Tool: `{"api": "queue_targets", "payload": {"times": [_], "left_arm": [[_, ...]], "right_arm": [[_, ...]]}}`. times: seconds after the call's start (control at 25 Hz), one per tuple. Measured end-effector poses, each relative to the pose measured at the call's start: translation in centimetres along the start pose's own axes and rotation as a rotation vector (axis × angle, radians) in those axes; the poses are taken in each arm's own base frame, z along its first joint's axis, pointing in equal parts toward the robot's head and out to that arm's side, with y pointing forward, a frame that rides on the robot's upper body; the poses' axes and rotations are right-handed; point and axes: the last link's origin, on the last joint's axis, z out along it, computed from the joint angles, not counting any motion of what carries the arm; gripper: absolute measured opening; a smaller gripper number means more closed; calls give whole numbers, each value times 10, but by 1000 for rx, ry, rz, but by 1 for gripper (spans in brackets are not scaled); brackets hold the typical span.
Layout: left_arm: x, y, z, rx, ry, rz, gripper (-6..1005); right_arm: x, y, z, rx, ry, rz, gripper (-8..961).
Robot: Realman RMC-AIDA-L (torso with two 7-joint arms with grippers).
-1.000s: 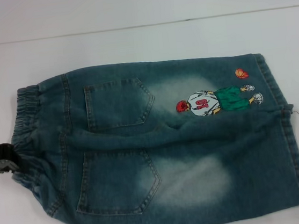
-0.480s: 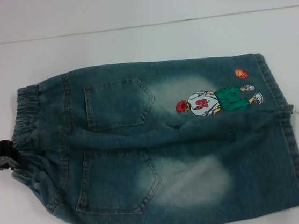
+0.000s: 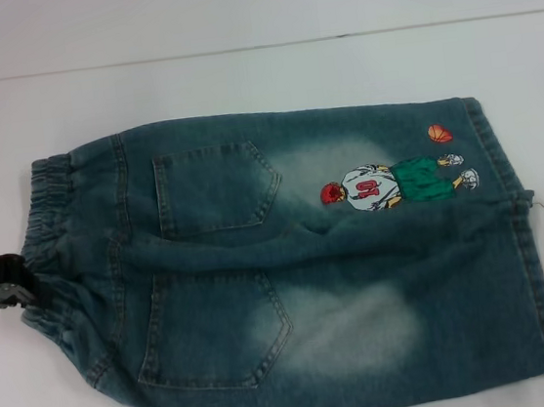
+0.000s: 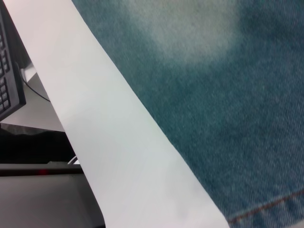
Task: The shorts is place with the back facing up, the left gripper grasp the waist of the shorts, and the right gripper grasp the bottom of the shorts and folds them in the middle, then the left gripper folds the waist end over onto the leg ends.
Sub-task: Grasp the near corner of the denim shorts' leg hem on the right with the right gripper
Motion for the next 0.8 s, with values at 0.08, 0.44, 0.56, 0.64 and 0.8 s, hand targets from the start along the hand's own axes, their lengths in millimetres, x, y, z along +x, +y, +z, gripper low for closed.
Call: {"api": "queue_targets", "payload": {"times": [0.08, 0.44, 0.56, 0.64, 0.8], "left_arm": [[0, 0, 0, 0, 0, 2, 39], [0, 1, 2, -1, 1, 5, 39], [0, 1, 2, 1, 4, 5, 40], [0, 0, 2, 2, 4, 6, 40], [0, 0, 4, 0, 1, 4, 40]], "right_arm": [[-3, 0, 1, 3, -5, -7, 801], [-18, 1, -3, 13, -49, -47, 795], [-21, 1, -4, 20, -52, -56, 793], [-23, 1, -4, 20, -49, -64, 792], [-23, 3, -2, 12, -42, -80, 789]]}}
